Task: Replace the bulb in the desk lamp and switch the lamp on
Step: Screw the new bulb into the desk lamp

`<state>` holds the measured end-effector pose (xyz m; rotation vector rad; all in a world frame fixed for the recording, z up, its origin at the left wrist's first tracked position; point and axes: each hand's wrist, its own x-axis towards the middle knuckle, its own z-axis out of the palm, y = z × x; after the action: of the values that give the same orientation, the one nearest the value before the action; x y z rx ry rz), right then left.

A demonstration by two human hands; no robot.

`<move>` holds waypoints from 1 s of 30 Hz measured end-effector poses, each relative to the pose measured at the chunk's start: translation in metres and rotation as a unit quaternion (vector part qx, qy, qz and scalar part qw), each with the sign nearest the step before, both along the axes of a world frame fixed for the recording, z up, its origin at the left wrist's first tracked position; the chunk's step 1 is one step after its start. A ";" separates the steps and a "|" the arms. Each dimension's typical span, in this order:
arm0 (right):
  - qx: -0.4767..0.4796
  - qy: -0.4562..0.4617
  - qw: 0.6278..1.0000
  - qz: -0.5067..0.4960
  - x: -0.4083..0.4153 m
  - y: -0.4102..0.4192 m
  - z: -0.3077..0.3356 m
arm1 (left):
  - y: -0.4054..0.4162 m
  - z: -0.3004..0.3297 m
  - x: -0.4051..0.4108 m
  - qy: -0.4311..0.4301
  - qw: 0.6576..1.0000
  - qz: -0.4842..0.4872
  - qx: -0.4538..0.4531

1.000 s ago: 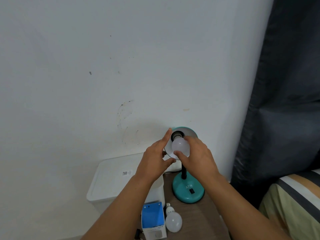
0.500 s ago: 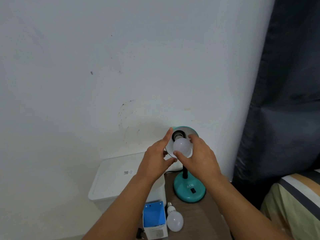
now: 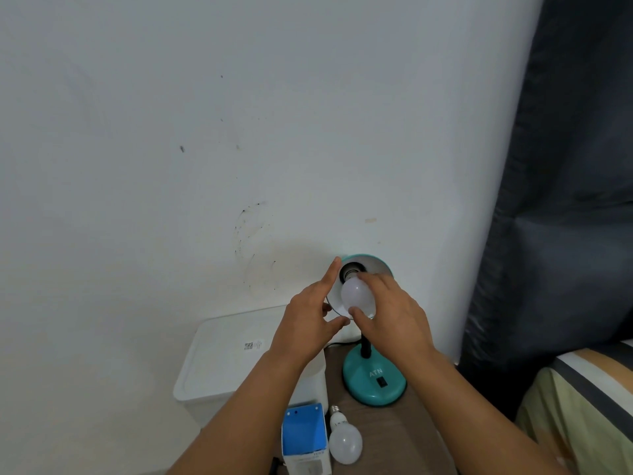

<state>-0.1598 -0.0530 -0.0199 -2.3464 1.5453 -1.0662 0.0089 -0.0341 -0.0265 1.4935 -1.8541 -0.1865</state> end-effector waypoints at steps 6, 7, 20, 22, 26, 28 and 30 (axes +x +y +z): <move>0.044 -0.032 0.997 -0.050 0.001 0.001 0.004 | 0.000 0.000 0.000 0.000 1.000 0.000 0.000; 0.027 -0.024 0.999 -0.028 0.001 0.002 0.003 | 0.000 0.000 0.000 -0.003 1.000 0.001 -0.001; 0.007 0.014 1.000 -0.015 0.005 0.001 -0.002 | -0.001 -0.002 0.001 -0.005 1.000 0.002 0.001; 0.015 0.018 0.999 -0.024 0.004 0.000 0.000 | 0.000 -0.002 0.001 -0.007 1.000 0.002 0.002; 0.027 0.010 0.998 -0.054 0.003 0.001 0.003 | 0.000 -0.002 0.000 -0.013 1.000 0.006 0.001; 0.042 -0.007 0.997 -0.058 0.003 0.002 0.004 | 0.000 -0.002 0.001 -0.013 1.000 0.006 0.004; 0.056 -0.026 0.997 -0.056 0.003 0.002 0.005 | 0.001 -0.001 0.000 -0.015 1.000 0.009 0.011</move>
<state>-0.1571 -0.0509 -0.0148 -2.1656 1.6890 -1.0250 0.0090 -0.0331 -0.0274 1.5352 -1.8679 -0.1778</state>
